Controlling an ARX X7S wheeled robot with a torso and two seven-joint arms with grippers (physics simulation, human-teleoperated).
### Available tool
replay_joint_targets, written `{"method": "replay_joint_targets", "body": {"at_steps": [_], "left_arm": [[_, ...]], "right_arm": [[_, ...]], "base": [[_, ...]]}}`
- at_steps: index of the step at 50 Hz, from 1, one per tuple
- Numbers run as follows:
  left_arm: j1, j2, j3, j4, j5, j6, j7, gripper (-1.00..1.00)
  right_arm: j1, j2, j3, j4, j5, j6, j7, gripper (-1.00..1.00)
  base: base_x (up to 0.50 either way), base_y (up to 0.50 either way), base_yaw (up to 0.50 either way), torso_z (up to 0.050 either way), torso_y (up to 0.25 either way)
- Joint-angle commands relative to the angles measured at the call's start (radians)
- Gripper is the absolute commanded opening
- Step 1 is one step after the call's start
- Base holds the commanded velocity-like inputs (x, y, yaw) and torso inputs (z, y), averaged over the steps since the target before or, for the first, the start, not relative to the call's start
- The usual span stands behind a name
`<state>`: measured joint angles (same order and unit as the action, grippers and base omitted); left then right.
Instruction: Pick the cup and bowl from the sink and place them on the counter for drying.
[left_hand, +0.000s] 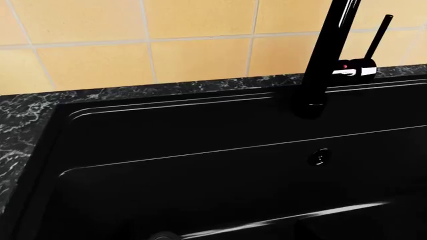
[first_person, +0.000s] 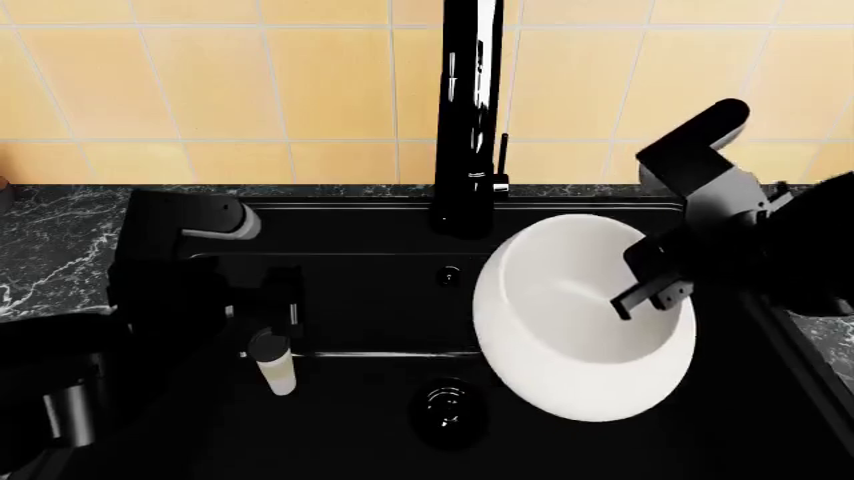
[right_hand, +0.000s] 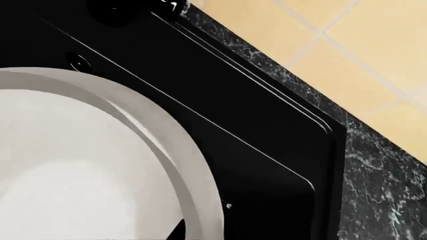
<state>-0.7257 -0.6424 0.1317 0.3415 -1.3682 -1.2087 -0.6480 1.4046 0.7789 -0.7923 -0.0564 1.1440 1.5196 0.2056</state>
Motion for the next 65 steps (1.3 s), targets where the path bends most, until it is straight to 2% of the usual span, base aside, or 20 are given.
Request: {"method": "replay_joint_targets", "body": {"at_steps": [1, 12, 13, 19, 24, 30, 33, 36, 41, 45, 54, 65], "left_arm": [[0.011, -0.001, 0.005, -0.002, 0.013, 0.019, 0.013, 1.00], [0.040, -0.014, -0.001, 0.002, 0.018, 0.039, 0.032, 1.00], [0.042, -0.017, -0.002, 0.004, 0.018, 0.040, 0.032, 1.00], [0.050, -0.019, 0.003, 0.001, 0.031, 0.051, 0.045, 1.00], [0.044, -0.017, 0.005, -0.001, 0.026, 0.050, 0.041, 1.00], [0.037, -0.007, 0.021, -0.010, 0.041, 0.055, 0.048, 1.00], [0.046, -0.012, 0.022, -0.014, 0.050, 0.064, 0.061, 1.00], [0.048, -0.013, 0.021, -0.010, 0.044, 0.062, 0.056, 1.00], [0.048, -0.016, 0.020, -0.013, 0.042, 0.064, 0.056, 1.00], [0.048, -0.018, 0.026, -0.011, 0.044, 0.062, 0.054, 1.00], [0.041, -0.023, 0.025, -0.012, 0.036, 0.060, 0.047, 1.00], [0.062, -0.034, 0.017, -0.004, 0.033, 0.072, 0.047, 1.00]], "right_arm": [[0.210, 0.070, -0.142, -0.007, -0.036, 0.029, -0.047, -1.00], [0.405, 0.112, -0.256, 0.089, -0.067, 0.036, -0.110, -1.00], [0.428, 0.126, -0.318, 0.073, -0.084, 0.043, -0.135, -1.00], [0.479, 0.181, -0.404, 0.099, -0.090, 0.042, -0.110, -1.00], [0.522, 0.234, -0.446, 0.108, -0.019, 0.045, -0.061, -1.00], [0.653, 0.301, -0.656, 0.118, 0.043, 0.047, 0.037, -1.00], [0.657, 0.336, -0.618, 0.189, 0.130, 0.041, 0.179, -1.00], [0.684, 0.353, -0.646, 0.225, 0.152, 0.042, 0.219, -1.00], [0.714, 0.364, -0.682, 0.293, 0.175, 0.035, 0.266, -1.00], [0.750, 0.356, -0.792, 0.321, 0.063, 0.034, 0.196, -1.00], [0.787, 0.285, -0.890, 0.475, -0.064, -0.015, 0.093, -1.00], [0.733, 0.292, -0.874, 0.595, -0.078, -0.062, 0.155, -1.00]], "base": [[0.00, 0.00, 0.00, 0.000, 0.000], [0.00, 0.00, 0.00, 0.000, 0.000], [0.00, 0.00, 0.00, 0.000, 0.000], [0.00, 0.00, 0.00, 0.000, 0.000], [0.00, 0.00, 0.00, 0.000, 0.000], [0.00, 0.00, 0.00, 0.000, 0.000], [0.00, 0.00, 0.00, 0.000, 0.000], [0.00, 0.00, 0.00, 0.000, 0.000], [0.00, 0.00, 0.00, 0.000, 0.000], [0.00, 0.00, 0.00, 0.000, 0.000], [0.00, 0.00, 0.00, 0.000, 0.000], [0.00, 0.00, 0.00, 0.000, 0.000]]}}
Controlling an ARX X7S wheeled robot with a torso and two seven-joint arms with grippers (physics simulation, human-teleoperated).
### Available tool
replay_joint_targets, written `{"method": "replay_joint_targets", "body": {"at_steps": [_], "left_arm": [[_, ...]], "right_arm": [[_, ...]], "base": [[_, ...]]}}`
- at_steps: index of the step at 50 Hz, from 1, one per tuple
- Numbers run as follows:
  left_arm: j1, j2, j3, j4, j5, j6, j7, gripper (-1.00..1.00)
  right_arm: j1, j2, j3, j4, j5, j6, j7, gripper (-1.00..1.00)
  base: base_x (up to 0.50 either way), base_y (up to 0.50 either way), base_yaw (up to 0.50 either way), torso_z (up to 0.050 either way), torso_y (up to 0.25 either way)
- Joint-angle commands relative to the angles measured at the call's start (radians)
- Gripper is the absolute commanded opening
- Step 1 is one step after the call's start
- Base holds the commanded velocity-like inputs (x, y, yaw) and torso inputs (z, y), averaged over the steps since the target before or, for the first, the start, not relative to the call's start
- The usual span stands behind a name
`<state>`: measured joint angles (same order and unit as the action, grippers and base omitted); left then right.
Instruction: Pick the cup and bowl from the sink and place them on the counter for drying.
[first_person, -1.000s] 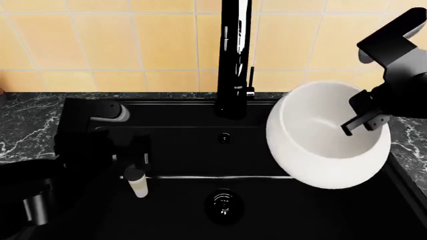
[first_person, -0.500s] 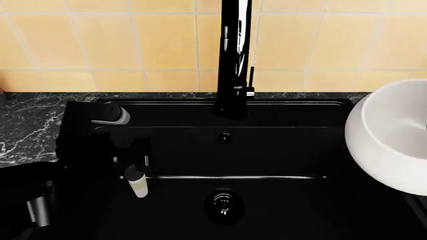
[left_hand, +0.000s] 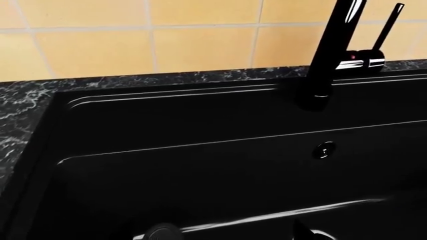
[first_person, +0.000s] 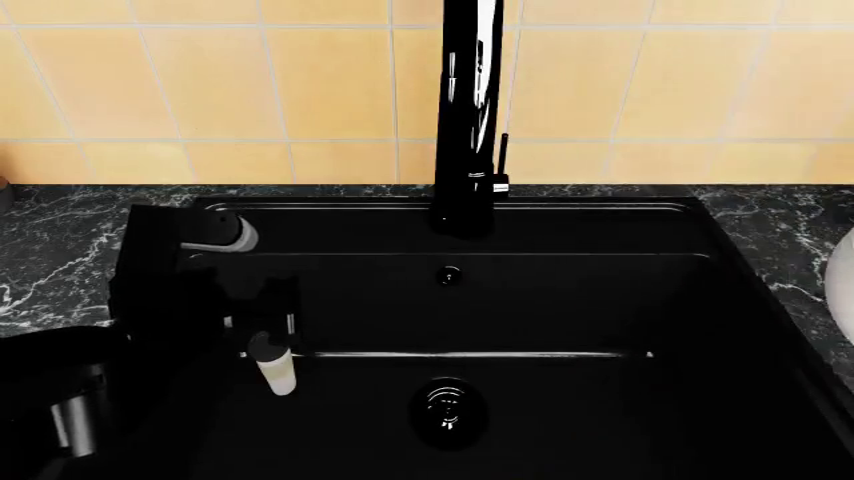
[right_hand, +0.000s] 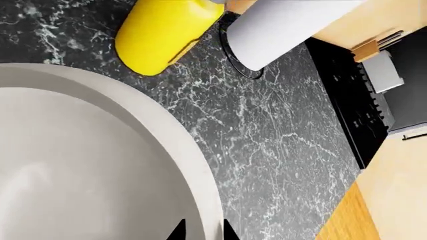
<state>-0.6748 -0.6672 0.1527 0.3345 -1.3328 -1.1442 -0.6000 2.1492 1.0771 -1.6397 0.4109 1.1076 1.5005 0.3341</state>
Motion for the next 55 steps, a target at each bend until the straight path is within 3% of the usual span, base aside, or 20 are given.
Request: {"method": "replay_joint_targets", "body": {"at_steps": [1, 13, 25, 34, 35, 55], "left_arm": [[0.013, -0.008, -0.005, 0.005, -0.004, 0.008, -0.004, 1.00], [0.004, -0.012, -0.005, 0.012, -0.028, -0.002, -0.024, 1.00], [-0.010, -0.002, 0.010, 0.010, -0.039, -0.015, -0.054, 1.00], [0.000, -0.018, -0.009, 0.027, -0.068, -0.019, -0.093, 1.00], [0.000, -0.012, -0.007, 0.028, -0.069, -0.019, -0.099, 1.00], [0.011, -0.017, 0.005, 0.025, -0.052, -0.001, -0.077, 1.00]], "right_arm": [[-0.011, -0.004, -0.031, 0.130, -0.047, -0.045, 0.026, -1.00], [0.005, 0.046, -0.078, 0.121, -0.108, -0.028, 0.053, -1.00], [-0.231, 0.094, 0.017, 0.169, 0.064, -0.183, 0.188, -1.00], [-0.291, 0.096, 0.036, 0.184, 0.099, -0.248, 0.194, -1.00], [-0.296, 0.099, 0.035, 0.183, 0.097, -0.256, 0.193, 1.00], [-0.189, 0.055, 0.002, 0.164, -0.022, -0.231, 0.158, 1.00]], "base": [[0.00, 0.00, 0.00, 0.000, 0.000], [0.00, 0.00, 0.00, 0.000, 0.000], [0.00, 0.00, 0.00, 0.000, 0.000], [0.00, 0.00, 0.00, 0.000, 0.000], [0.00, 0.00, 0.00, 0.000, 0.000], [0.00, 0.00, 0.00, 0.000, 0.000]]}}
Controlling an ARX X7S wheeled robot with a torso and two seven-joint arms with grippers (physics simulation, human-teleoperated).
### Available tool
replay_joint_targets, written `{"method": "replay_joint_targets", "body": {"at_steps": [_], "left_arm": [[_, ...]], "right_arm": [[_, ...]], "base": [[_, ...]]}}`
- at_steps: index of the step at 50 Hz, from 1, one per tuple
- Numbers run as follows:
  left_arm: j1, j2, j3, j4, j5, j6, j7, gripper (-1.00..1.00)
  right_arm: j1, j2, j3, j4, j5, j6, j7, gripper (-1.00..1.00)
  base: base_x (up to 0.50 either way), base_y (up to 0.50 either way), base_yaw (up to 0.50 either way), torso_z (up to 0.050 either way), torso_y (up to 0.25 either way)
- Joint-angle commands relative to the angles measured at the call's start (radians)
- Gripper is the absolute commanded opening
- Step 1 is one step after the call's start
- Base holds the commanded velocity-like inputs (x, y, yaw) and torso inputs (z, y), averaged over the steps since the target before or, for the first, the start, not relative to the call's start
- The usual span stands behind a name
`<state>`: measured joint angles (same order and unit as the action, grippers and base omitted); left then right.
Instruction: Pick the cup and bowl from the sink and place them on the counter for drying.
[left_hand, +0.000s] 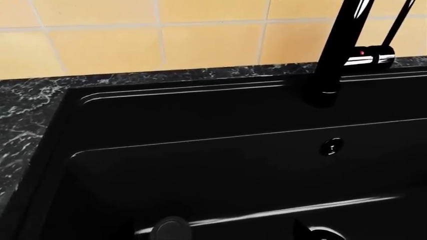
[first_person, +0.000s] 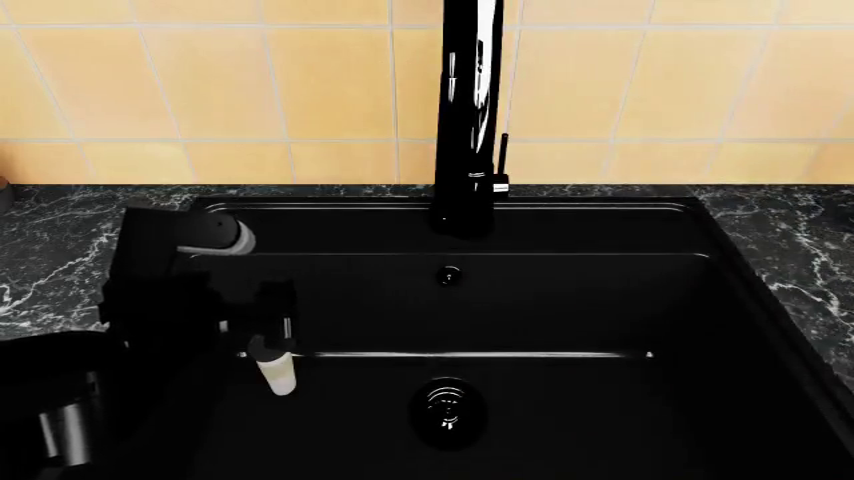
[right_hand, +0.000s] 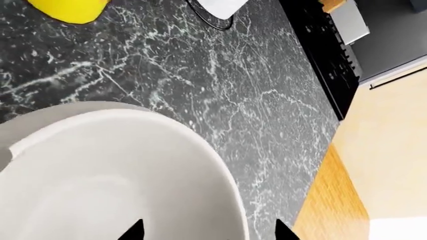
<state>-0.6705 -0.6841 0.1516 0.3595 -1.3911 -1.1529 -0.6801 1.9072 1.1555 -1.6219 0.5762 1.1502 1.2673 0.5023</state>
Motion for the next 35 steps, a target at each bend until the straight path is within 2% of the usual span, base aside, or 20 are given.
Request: {"method": "replay_joint_targets", "body": {"at_steps": [1, 11, 18, 21, 28, 35], "left_arm": [[0.008, -0.003, 0.005, 0.000, 0.006, 0.009, 0.006, 1.00], [-0.003, -0.001, 0.015, -0.009, 0.010, 0.011, 0.017, 1.00], [-0.021, 0.012, 0.030, -0.016, 0.013, 0.008, 0.010, 1.00], [-0.020, 0.010, 0.029, -0.015, 0.011, 0.010, 0.012, 1.00], [-0.027, 0.012, 0.036, -0.022, 0.017, 0.013, 0.018, 1.00], [-0.032, 0.018, 0.041, -0.025, 0.020, 0.017, 0.013, 1.00]], "right_arm": [[0.066, -0.027, -0.015, 0.001, -0.075, 0.004, -0.010, 1.00], [0.100, -0.040, -0.016, -0.045, -0.095, -0.002, -0.030, 1.00], [0.118, -0.068, 0.085, -0.051, 0.043, -0.004, -0.058, 1.00], [0.157, -0.068, 0.097, -0.080, 0.044, 0.014, -0.056, 1.00], [0.193, -0.064, 0.164, -0.140, 0.122, 0.024, -0.025, 1.00], [0.250, -0.066, 0.300, -0.217, 0.296, 0.019, 0.055, 1.00]], "base": [[0.00, 0.00, 0.00, 0.000, 0.000], [0.00, 0.00, 0.00, 0.000, 0.000], [0.00, 0.00, 0.00, 0.000, 0.000], [0.00, 0.00, 0.00, 0.000, 0.000], [0.00, 0.00, 0.00, 0.000, 0.000], [0.00, 0.00, 0.00, 0.000, 0.000]]}}
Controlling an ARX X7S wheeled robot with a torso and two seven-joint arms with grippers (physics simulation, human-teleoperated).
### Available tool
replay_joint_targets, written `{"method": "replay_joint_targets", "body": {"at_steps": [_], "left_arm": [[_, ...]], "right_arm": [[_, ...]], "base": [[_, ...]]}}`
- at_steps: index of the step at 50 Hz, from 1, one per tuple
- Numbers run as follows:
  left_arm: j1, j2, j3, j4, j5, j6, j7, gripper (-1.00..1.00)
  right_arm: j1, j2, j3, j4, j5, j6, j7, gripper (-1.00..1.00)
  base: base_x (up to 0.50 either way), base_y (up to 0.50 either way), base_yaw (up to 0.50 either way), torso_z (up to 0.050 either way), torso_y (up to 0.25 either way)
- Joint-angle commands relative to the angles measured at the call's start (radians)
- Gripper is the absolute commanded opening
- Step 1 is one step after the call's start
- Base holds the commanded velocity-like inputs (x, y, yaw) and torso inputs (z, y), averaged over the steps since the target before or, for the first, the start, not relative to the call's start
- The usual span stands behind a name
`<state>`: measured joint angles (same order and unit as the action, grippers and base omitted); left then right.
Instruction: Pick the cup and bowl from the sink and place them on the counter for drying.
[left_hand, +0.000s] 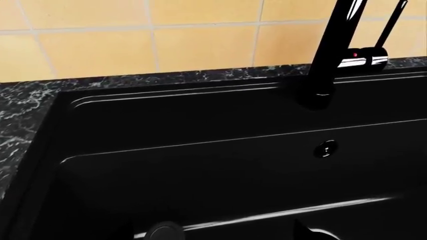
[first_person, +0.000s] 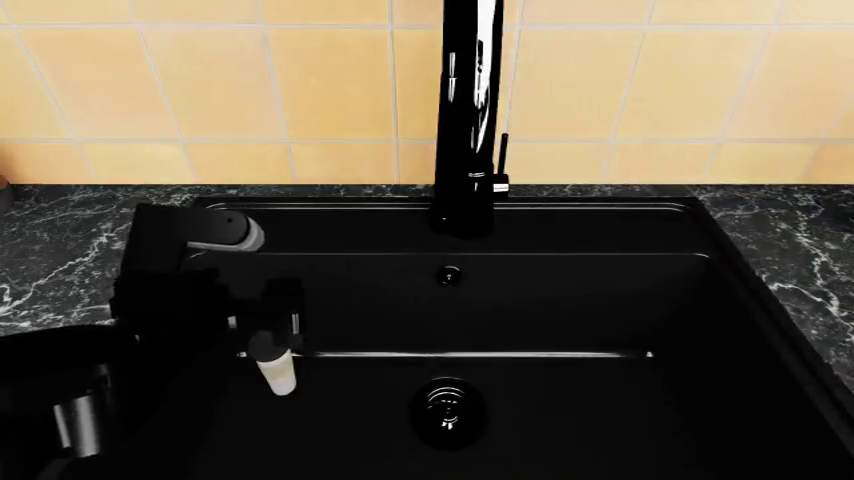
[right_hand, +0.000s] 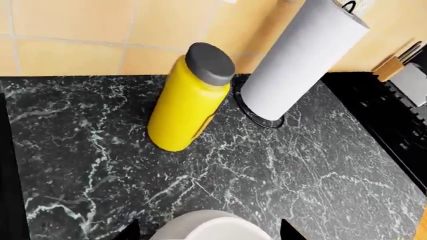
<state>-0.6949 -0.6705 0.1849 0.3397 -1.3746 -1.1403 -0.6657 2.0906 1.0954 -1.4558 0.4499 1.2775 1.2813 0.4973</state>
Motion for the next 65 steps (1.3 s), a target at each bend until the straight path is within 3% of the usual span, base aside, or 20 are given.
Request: {"method": "replay_joint_targets", "body": {"at_steps": [1, 13, 22, 37, 54, 65], "left_arm": [[-0.008, 0.004, 0.008, -0.006, 0.003, 0.004, -0.001, 1.00], [-0.002, 0.009, 0.017, -0.008, 0.010, 0.014, 0.005, 1.00], [0.017, 0.007, 0.018, -0.004, 0.013, 0.027, 0.016, 1.00], [0.068, 0.093, 0.094, -0.047, 0.144, 0.087, -0.035, 1.00], [0.199, 0.145, 0.113, -0.132, 0.288, 0.238, -0.034, 1.00], [0.190, 0.174, 0.127, -0.224, 0.365, 0.300, -0.032, 1.00]], "right_arm": [[0.067, -0.005, 0.142, -0.099, 0.184, 0.006, 0.069, 1.00], [-0.012, -0.004, 0.242, -0.281, 0.472, -0.068, 0.182, 1.00], [-0.153, 0.034, 0.302, -0.491, 0.656, -0.259, 0.204, 1.00], [-0.341, 0.038, 0.336, -0.674, 0.585, -0.555, 0.193, 1.00], [-0.389, 0.030, 0.348, -0.747, 0.577, -0.625, 0.191, 1.00], [-0.385, 0.009, 0.351, -0.736, 0.569, -0.624, 0.181, 1.00]], "base": [[0.00, 0.00, 0.00, 0.000, 0.000], [0.00, 0.00, 0.00, 0.000, 0.000], [0.00, 0.00, 0.00, 0.000, 0.000], [0.00, 0.00, 0.00, 0.000, 0.000], [0.00, 0.00, 0.00, 0.000, 0.000], [0.00, 0.00, 0.00, 0.000, 0.000]]}}
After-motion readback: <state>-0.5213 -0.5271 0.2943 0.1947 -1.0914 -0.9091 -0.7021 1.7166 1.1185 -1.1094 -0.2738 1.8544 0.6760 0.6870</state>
